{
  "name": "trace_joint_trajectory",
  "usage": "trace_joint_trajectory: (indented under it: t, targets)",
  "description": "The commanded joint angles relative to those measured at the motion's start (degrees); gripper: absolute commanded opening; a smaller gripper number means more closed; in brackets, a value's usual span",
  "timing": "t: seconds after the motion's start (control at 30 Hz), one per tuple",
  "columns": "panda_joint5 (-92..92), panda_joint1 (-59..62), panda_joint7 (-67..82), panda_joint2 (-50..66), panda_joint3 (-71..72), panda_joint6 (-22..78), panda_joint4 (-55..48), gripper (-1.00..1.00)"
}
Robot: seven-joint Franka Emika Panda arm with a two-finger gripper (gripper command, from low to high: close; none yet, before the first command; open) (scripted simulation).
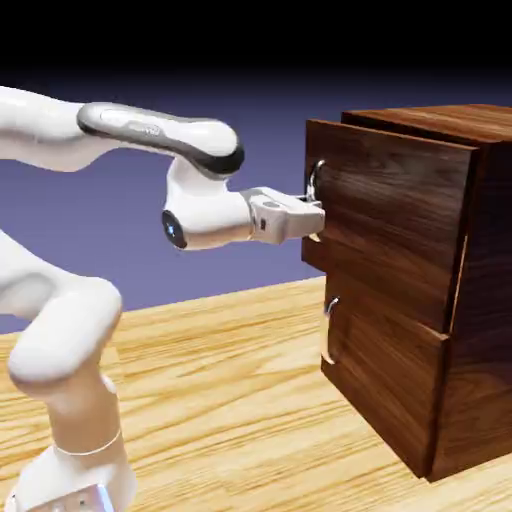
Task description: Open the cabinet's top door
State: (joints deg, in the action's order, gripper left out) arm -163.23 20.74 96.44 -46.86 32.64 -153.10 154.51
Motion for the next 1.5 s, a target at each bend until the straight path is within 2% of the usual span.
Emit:
trace_joint_trajectory:
  t: [0.0,0.1,0.43,0.9,1.17,1.47]
  targets:
    - [-0.35,-2.04,1.95,0.60,-2.08,-0.30,0.09,-1.00]
    - [-0.09,-7.98,6.29,1.59,-8.31,-1.05,0.77,-1.00]
    - [24.65,-20.43,-6.23,-8.54,-24.66,1.29,10.35,-1.00]
    - [59.54,-25.57,-24.47,-22.47,-42.51,5.74,18.89,-1.00]
    - [79.48,-20.64,-34.00,-27.47,-52.34,15.33,21.20,-1.00]
    - [101.76,-14.14,-38.51,-25.10,-68.75,34.27,17.23,-1.00]
